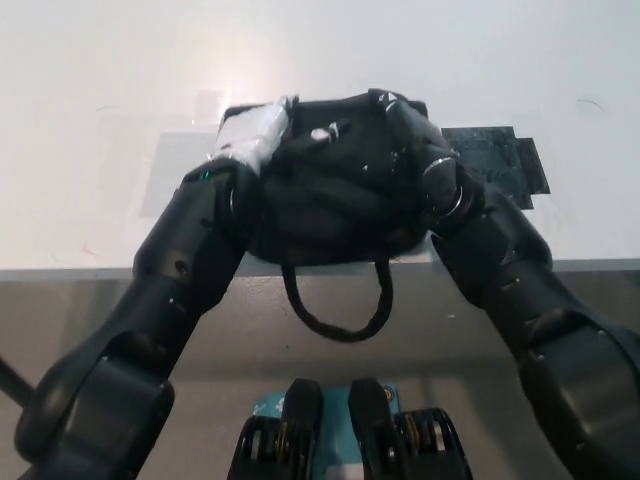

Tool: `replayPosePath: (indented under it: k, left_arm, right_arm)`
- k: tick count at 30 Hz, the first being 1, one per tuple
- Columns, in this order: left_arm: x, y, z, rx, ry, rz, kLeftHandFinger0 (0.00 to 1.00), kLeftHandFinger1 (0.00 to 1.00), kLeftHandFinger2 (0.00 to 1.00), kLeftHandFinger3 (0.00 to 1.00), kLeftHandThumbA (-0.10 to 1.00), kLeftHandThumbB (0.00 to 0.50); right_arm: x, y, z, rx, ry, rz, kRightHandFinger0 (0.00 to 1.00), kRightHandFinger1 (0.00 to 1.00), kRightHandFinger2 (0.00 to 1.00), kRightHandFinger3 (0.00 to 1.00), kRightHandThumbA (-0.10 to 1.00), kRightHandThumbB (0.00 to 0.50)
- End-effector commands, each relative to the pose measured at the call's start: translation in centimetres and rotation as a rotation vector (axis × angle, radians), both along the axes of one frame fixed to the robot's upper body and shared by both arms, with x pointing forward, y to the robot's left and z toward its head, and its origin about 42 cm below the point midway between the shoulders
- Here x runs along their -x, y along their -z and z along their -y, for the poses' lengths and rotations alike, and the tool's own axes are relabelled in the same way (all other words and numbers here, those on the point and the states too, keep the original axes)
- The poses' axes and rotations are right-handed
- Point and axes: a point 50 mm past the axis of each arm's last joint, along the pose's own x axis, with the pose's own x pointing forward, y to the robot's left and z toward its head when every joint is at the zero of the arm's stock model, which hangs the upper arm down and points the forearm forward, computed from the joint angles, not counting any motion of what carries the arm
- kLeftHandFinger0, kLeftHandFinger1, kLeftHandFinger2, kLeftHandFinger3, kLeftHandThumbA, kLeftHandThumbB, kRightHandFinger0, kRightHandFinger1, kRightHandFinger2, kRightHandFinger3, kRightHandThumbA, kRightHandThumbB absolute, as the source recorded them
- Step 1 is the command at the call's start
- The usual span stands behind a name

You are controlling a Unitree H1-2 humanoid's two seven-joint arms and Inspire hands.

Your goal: A soft travel bag is kept infront of the robot in the middle of the desk and the robot uses both its hands to press it to reduce its size

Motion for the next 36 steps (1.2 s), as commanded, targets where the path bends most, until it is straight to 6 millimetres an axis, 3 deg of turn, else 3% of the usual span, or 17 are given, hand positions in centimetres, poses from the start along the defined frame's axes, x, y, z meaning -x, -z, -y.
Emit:
replayPosePath:
  k: [1,3,6,7,10,17,21,24,26,29,30,34,36]
  left_arm:
    - [0.1,1.9,-3.5,-0.012,-0.066,0.001,1.0,1.0,1.0,1.0,1.0,0.268]
    - [0.3,2.6,-3.9,-0.011,-0.071,-0.006,1.0,1.0,1.0,1.0,1.0,0.265]
    - [0.7,4.0,-4.2,-0.013,-0.067,-0.024,1.0,1.0,1.0,1.0,1.0,0.269]
    - [1.0,5.0,-4.1,-0.016,-0.066,-0.047,1.0,1.0,1.0,1.0,1.0,0.274]
    - [1.8,7.0,-4.0,-0.017,-0.064,-0.077,1.0,1.0,1.0,1.0,1.0,0.266]
    - [3.8,10.9,-3.6,0.039,-0.063,-0.113,1.0,1.0,1.0,1.0,1.0,0.267]
    - [4.3,11.6,-3.5,0.064,-0.056,-0.105,1.0,1.0,1.0,1.0,1.0,0.271]
    - [5.7,13.5,-3.3,0.139,-0.06,-0.09,1.0,1.0,1.0,1.0,1.0,0.264]
    - [6.6,14.3,-3.5,0.199,-0.064,-0.047,1.0,1.0,1.0,1.0,1.0,0.231]
    - [8.0,15.8,-3.7,0.263,-0.063,-0.02,1.0,1.0,1.0,1.0,1.0,0.248]
    - [9.0,16.8,-4.0,0.335,-0.055,-0.019,1.0,1.0,1.0,1.0,1.0,0.228]
    - [10.7,18.7,-4.4,0.582,-0.095,-0.062,1.0,1.0,1.0,1.0,1.0,0.26]
    - [11.0,19.0,-4.8,0.644,-0.114,-0.071,1.0,1.0,1.0,1.0,1.0,0.205]
  right_arm:
    - [1.3,3.9,0.3,-0.255,0.028,-0.138,1.0,1.0,1.0,1.0,1.0,0.289]
    - [2.0,5.4,0.4,-0.296,0.043,-0.183,1.0,1.0,1.0,1.0,1.0,0.342]
    - [2.9,7.3,0.4,-0.499,0.051,-0.237,1.0,1.0,1.0,1.0,1.0,0.302]
    - [3.6,8.4,0.5,-0.663,0.073,-0.277,1.0,1.0,1.0,1.0,1.0,0.293]
    - [5.0,10.7,0.6,-0.878,0.119,-0.349,1.0,1.0,1.0,1.0,1.0,0.333]
    - [7.9,15.1,1.0,-1.143,0.255,-0.436,1.0,1.0,1.0,1.0,1.0,0.326]
    - [8.5,15.9,0.9,-1.188,0.271,-0.442,1.0,1.0,1.0,1.0,1.0,0.334]
    - [9.8,17.3,0.7,-1.258,0.302,-0.454,1.0,1.0,1.0,1.0,1.0,0.329]
    - [10.1,17.6,0.3,-1.302,0.305,-0.457,1.0,1.0,1.0,1.0,1.0,0.346]
    - [10.6,17.9,-0.1,-1.371,0.31,-0.457,1.0,1.0,1.0,1.0,1.0,0.357]
    - [10.7,17.9,-0.3,-1.44,0.311,-0.453,1.0,1.0,1.0,1.0,1.0,0.361]
    - [9.7,16.2,-1.1,-1.571,0.262,-0.413,1.0,1.0,1.0,1.0,1.0,0.346]
    - [8.8,14.6,-1.8,-1.636,0.212,-0.367,1.0,1.0,1.0,1.0,1.0,0.347]
